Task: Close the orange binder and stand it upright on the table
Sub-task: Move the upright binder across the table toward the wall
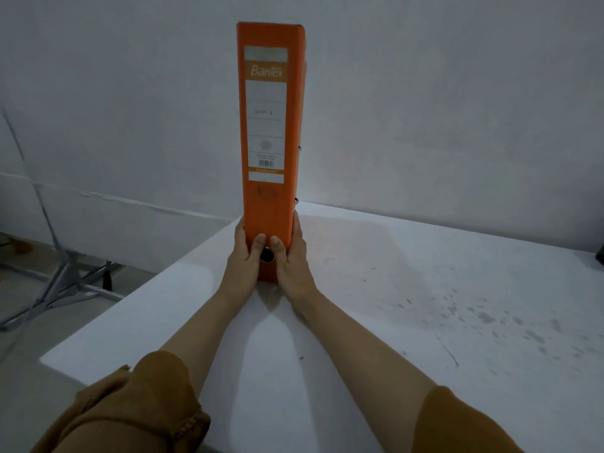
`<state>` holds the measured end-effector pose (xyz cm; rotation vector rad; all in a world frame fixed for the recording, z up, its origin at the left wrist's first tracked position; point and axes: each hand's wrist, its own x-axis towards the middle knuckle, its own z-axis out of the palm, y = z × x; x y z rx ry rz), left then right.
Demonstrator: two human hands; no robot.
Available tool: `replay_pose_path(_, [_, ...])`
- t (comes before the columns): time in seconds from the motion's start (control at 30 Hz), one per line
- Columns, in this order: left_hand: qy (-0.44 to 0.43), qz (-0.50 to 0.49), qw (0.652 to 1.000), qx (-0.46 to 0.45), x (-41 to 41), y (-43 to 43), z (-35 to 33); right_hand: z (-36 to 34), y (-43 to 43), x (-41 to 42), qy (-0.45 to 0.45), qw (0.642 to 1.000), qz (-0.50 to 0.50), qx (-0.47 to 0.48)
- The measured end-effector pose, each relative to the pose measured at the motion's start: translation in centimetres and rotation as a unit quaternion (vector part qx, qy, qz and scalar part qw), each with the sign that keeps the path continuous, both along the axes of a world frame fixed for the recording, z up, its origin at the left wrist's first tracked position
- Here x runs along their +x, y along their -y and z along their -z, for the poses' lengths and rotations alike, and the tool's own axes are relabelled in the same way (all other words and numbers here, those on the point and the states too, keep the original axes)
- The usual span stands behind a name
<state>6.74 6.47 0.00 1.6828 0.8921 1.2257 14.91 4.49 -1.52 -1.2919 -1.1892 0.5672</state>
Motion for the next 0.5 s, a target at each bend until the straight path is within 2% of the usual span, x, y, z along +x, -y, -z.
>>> replay_pose_path(0.5, [0.036,-0.015,0.998,-0.043,0.0,-3.4,0.1,0.2,-3.5,1.0,0.081,0.996,0.021,-0.018])
